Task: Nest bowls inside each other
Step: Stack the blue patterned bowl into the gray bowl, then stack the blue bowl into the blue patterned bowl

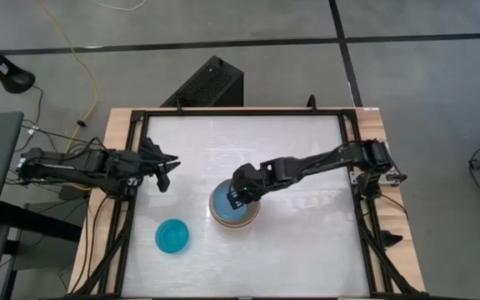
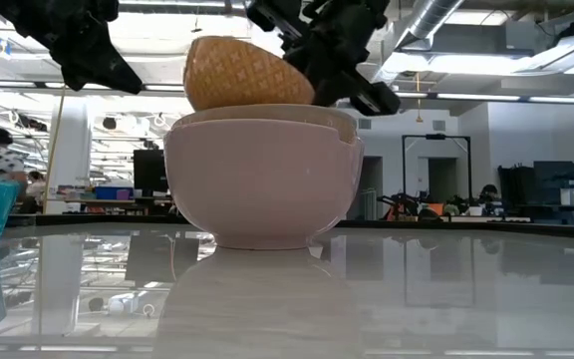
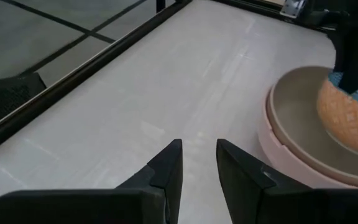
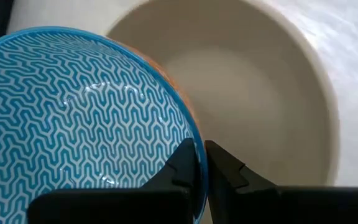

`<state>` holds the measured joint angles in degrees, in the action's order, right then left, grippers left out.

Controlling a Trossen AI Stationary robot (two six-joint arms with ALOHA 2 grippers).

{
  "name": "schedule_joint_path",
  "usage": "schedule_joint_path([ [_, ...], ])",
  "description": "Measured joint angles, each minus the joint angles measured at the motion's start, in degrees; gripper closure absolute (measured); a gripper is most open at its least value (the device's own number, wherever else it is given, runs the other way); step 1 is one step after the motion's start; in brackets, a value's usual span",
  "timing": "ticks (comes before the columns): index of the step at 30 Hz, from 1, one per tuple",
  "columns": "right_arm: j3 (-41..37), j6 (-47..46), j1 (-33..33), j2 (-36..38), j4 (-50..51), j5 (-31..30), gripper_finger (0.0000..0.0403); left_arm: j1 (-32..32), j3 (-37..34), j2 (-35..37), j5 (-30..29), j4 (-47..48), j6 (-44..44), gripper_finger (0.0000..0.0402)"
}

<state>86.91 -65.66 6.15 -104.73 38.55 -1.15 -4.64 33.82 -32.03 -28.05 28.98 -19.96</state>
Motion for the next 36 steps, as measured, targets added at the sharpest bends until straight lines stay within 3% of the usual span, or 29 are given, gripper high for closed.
schedule_joint_path([
  [7,0.0,-0.51,-0.73,-0.44,4.52,-1.45,0.0357,0.0,0.0,-0.23,0.76,-0.01,-0.01,0.0315],
  [22,0.03,-0.27,-1.42,-4.52,4.53,-0.25,0.0352,0.0,0.02,-0.22,0.76,0.1,0.06,0.0315],
  [36,0.04,0.86,-1.72,-3.7,4.41,-0.26,0.0257,-0.02,0.02,-0.23,2.31,0.21,0.21,0.0315],
])
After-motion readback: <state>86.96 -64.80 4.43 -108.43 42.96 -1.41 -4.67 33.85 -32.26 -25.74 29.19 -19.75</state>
